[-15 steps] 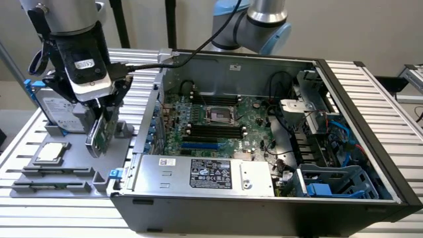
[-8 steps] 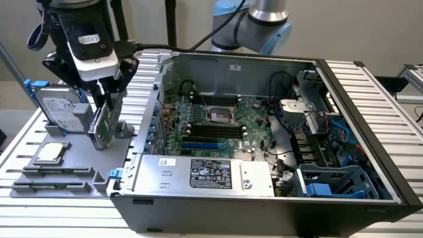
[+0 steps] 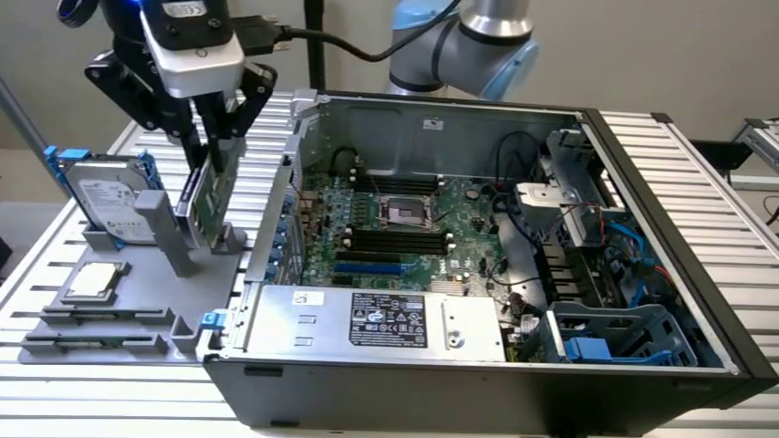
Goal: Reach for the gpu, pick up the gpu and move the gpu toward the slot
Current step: 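Pick up the gpu and move the gpu toward the slot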
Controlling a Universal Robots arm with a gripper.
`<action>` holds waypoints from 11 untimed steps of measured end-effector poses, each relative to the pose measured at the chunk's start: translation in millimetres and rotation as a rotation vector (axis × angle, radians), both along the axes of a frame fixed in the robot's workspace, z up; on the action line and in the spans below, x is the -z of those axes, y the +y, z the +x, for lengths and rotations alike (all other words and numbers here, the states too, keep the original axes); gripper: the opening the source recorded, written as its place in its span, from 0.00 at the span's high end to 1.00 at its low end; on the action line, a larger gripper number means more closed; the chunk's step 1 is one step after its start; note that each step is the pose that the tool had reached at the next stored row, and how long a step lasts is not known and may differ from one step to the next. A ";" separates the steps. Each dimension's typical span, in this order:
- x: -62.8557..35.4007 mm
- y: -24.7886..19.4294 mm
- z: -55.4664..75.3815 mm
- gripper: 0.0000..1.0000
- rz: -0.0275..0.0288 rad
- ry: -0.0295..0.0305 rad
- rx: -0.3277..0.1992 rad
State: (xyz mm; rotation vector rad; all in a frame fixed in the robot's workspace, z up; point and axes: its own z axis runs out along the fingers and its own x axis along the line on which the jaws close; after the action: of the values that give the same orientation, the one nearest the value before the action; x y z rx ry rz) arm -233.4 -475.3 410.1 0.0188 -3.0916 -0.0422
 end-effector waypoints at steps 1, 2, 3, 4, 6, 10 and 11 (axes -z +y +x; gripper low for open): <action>-4.9 0.0 4.5 0.74 0.0000 0.0010 0.000; -8.9 0.0 8.9 0.74 0.0001 0.0019 0.000; -12.0 0.0 13.4 0.74 0.0001 0.0031 0.000; -14.7 0.0 17.8 0.74 0.0000 0.0044 0.000; -18.9 0.1 26.0 0.74 0.0005 0.0068 0.000; -22.1 0.5 40.6 0.74 0.0030 0.0106 0.000; -22.1 0.7 44.8 0.74 0.0047 0.0108 0.000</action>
State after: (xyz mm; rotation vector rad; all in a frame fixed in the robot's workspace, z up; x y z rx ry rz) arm -188.6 -474.5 432.2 0.0187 -3.0806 -0.0494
